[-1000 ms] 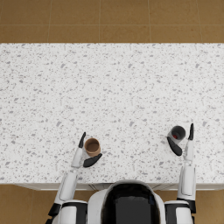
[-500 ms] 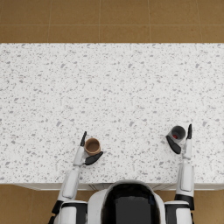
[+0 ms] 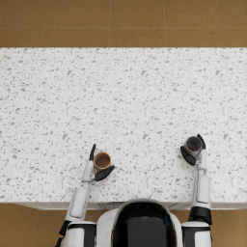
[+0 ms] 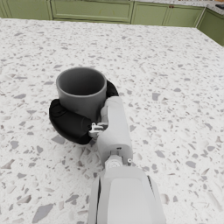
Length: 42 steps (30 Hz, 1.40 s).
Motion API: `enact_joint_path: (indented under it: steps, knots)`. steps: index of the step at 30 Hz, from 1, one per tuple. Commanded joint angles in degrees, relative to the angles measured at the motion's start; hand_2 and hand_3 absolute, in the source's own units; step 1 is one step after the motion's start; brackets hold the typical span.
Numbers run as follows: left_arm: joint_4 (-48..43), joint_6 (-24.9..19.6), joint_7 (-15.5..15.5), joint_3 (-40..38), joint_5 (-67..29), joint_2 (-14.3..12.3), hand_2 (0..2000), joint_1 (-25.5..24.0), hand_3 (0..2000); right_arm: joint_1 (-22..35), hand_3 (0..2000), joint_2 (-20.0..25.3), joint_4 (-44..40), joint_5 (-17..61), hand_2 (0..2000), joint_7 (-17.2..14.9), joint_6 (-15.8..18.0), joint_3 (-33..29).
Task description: Pick up two cups and pour the berry on the right into the cup on the left
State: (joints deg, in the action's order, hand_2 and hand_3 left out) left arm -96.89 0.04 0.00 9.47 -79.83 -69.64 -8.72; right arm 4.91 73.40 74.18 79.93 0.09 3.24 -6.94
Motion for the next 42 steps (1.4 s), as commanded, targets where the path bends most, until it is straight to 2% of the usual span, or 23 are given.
enact_joint_path:
  steps: [1,8,9,10,11,12,15,22,33,42]
  knots:
    - [-0.93,0.00,0.00,0.36,0.00,-0.44,0,0.73,0,-0.03,1280,-0.06,-0.36,0.01,2000,-0.06,1.04,0.58]
    - [4.42,-0.16,-0.05,2.65,0.01,-2.45,0,3.54,0,-1.77,1280,0.35,7.76,-0.05,2000,-0.24,6.23,0.21]
    - [3.59,-0.18,-0.05,2.10,0.01,-2.26,1361,2.95,327,-1.76,1280,0.47,7.76,-0.06,2000,-0.23,6.65,0.08]
    - [2.65,-1.46,-0.04,1.71,0.01,-2.62,2000,3.56,653,-2.09,1280,0.59,9.12,-0.07,2000,-0.17,6.87,0.27]
    - [0.88,-2.83,0.04,1.85,0.00,-2.93,2000,3.91,980,-2.13,1280,0.70,9.93,-0.07,2000,-0.12,6.97,0.39]
    - [-7.46,-3.46,-0.01,3.95,0.00,-5.05,2000,6.29,1280,-2.57,1280,0.83,17.50,-0.08,2000,-0.02,6.55,2.90]
    - [-6.22,-2.86,-0.18,5.81,0.00,-7.92,2000,9.21,1280,-1.49,1280,1.07,24.05,-0.08,2000,0.15,4.95,4.72]
    - [0.50,-2.51,-0.26,8.74,0.02,-12.48,2000,15.62,1280,2.83,1280,1.92,30.18,-0.10,2000,0.20,2.59,7.54]
    - [4.16,-2.44,-0.22,11.00,-19.39,-15.93,2000,20.13,1280,12.49,1280,5.48,32.52,19.88,2000,0.26,2.59,12.15]
    - [9.55,-2.39,-0.23,11.13,-22.53,-18.42,2000,24.12,1280,16.27,1280,7.53,34.32,36.35,2000,0.28,2.59,14.57]
